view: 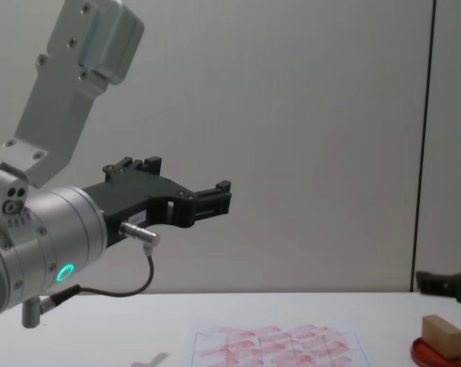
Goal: Use the one hand to pick up the stamp and affix it onto the A4 paper.
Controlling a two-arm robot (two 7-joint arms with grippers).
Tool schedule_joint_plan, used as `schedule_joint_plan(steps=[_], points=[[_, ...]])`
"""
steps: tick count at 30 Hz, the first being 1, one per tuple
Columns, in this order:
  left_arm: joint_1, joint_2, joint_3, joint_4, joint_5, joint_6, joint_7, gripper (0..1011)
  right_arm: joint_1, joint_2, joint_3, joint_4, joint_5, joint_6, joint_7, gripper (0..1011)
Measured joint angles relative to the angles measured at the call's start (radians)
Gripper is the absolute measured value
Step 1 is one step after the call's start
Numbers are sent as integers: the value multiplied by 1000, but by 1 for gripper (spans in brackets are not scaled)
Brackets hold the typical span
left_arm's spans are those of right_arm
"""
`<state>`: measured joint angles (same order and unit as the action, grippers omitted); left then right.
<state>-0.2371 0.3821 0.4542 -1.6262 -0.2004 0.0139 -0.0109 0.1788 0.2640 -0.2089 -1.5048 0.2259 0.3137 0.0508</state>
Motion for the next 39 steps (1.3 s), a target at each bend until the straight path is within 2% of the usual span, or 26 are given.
schedule_joint_plan(steps=[16,20,22,23,26,27,30,32,35,36,38,39], points=[[0,0,0,0,0,0,0,1001,54,-30,-14,126,-30,27,22,996],[0,0,0,0,0,0,0,1001,63,-35,-16,146,-36,29,26,922],[0,0,0,0,0,0,0,1001,69,-39,-18,162,-39,29,29,831],[0,0,0,0,0,0,0,1002,71,-40,-18,167,-39,30,29,831],[0,0,0,0,0,0,0,1001,77,-44,-19,183,-43,30,32,712],[0,0,0,0,0,0,0,1001,77,-44,-19,183,-43,30,32,712],[0,0,0,0,0,0,0,1001,83,-47,-21,200,-46,29,35,594],[0,0,0,0,0,0,0,1001,85,-49,-22,206,-48,29,36,560],[0,0,0,0,0,0,0,1001,89,-52,-23,217,-51,27,38,434],[0,0,0,0,0,0,0,1001,89,-52,-23,217,-51,27,38,434],[0,0,0,0,0,0,0,1001,91,-53,-23,223,-53,24,40,373],[0,0,0,0,0,0,0,1002,92,-54,-24,226,-55,22,40,313]])
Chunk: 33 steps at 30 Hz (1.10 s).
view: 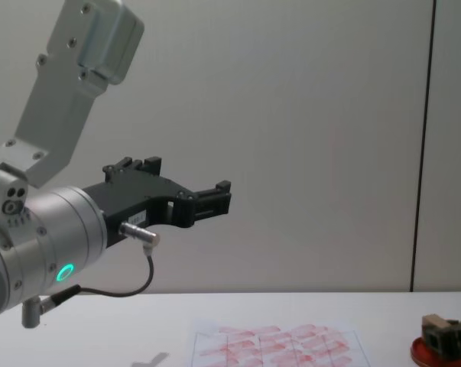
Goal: Use the one hand to pick up the stamp and affix it onto the A4 paper.
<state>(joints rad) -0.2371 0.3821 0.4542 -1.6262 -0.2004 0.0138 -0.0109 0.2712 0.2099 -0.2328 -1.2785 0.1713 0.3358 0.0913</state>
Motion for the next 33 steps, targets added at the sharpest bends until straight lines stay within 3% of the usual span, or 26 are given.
schedule_joint_plan(steps=[5,33], points=[[0,0,0,0,0,0,0,1002,2,-3,-1,9,-3,-3,1,219],[0,0,0,0,0,0,0,1001,14,-13,14,59,43,18,-12,220]])
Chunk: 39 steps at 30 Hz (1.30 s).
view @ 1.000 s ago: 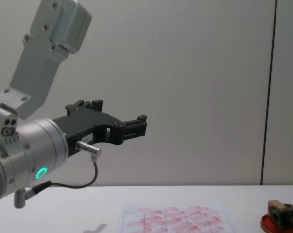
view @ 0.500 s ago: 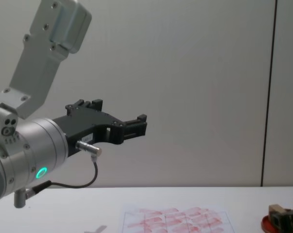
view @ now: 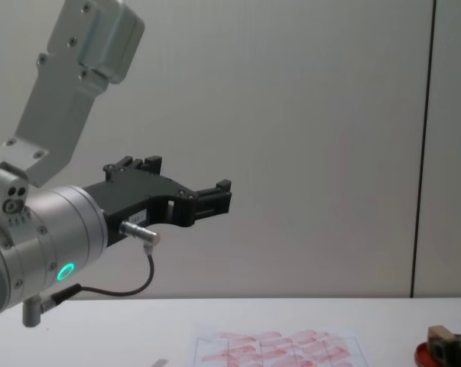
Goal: Use the one hand to pick up the stamp and affix it onto the A4 paper.
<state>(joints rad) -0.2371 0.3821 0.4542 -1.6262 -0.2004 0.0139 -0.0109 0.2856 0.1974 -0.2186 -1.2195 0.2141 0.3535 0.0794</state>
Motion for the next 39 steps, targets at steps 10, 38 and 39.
schedule_joint_plan(steps=[10,38,39], points=[[0,0,0,0,0,0,0,1001,-16,6,3,-67,-5,-10,-4,220],[0,0,0,0,0,0,0,1001,-63,-21,-63,-371,-35,94,102,220],[0,0,0,0,0,0,0,1001,-64,-22,-66,-373,-37,99,106,220]])
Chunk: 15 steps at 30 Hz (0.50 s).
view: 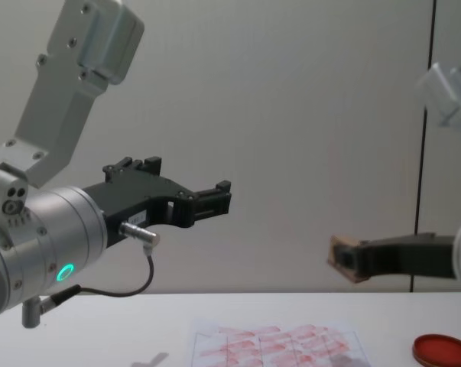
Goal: Use the one hand to pick up the stamp and affix it onto the A4 paper.
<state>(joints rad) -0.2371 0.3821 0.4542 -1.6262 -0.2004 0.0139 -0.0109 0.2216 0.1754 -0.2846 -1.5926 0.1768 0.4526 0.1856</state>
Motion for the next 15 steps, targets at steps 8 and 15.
schedule_joint_plan(steps=[8,15], points=[[0,0,0,0,0,0,0,1001,-17,-12,-36,-9,-26,42,45,220],[0,0,0,0,0,0,0,1001,-28,-16,-59,0,-56,59,75,220]])
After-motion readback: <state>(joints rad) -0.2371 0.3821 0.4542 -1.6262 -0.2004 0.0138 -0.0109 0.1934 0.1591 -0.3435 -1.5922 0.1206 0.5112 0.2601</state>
